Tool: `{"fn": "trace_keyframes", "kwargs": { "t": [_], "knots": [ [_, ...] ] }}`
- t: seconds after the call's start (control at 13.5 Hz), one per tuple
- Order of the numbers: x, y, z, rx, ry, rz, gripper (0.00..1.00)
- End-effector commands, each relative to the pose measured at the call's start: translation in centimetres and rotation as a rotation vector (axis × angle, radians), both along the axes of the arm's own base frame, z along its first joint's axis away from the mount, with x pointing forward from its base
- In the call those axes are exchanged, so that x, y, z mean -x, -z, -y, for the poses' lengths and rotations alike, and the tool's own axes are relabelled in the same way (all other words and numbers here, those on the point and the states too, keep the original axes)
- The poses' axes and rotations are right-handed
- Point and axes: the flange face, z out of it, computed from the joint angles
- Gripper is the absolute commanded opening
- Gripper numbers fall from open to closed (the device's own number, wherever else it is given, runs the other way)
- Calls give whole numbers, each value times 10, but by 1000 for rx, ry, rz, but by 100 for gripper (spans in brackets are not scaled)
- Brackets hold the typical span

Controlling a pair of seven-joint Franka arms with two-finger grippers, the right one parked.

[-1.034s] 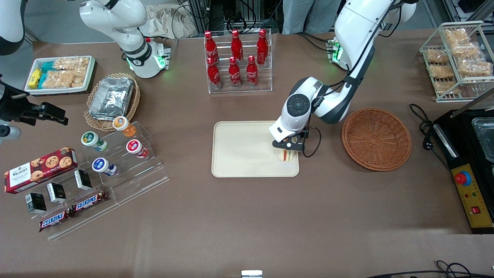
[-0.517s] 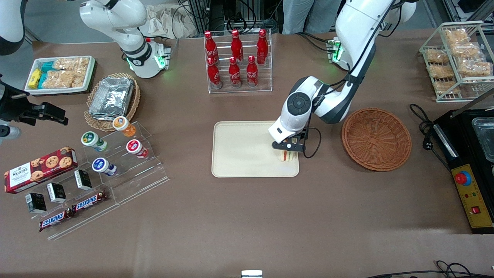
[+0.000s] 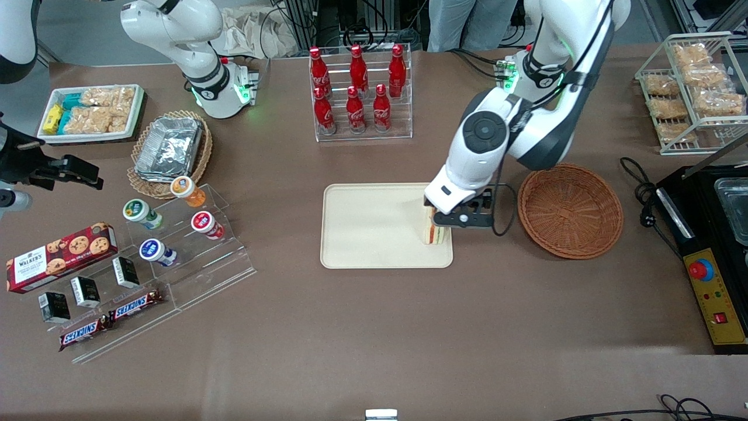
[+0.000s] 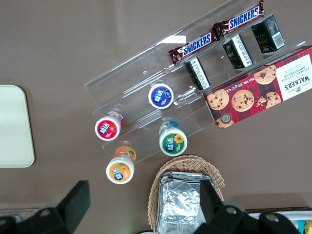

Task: Place sandwich from basket to tray
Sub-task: 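Open the left gripper and release the sandwich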

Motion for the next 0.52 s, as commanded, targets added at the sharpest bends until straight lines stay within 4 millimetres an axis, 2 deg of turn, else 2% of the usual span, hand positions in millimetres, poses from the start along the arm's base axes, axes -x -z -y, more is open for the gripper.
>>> {"fn": "trace_keyframes", "kwargs": {
  "t": [0.0, 0.15, 0.44],
  "knots": [
    [-23, -37, -27, 6, -6, -25, 99],
    [-30, -63, -57, 18, -36, -21, 99],
    [-37, -115, -136, 65, -56, -21, 99]
  ]
}}
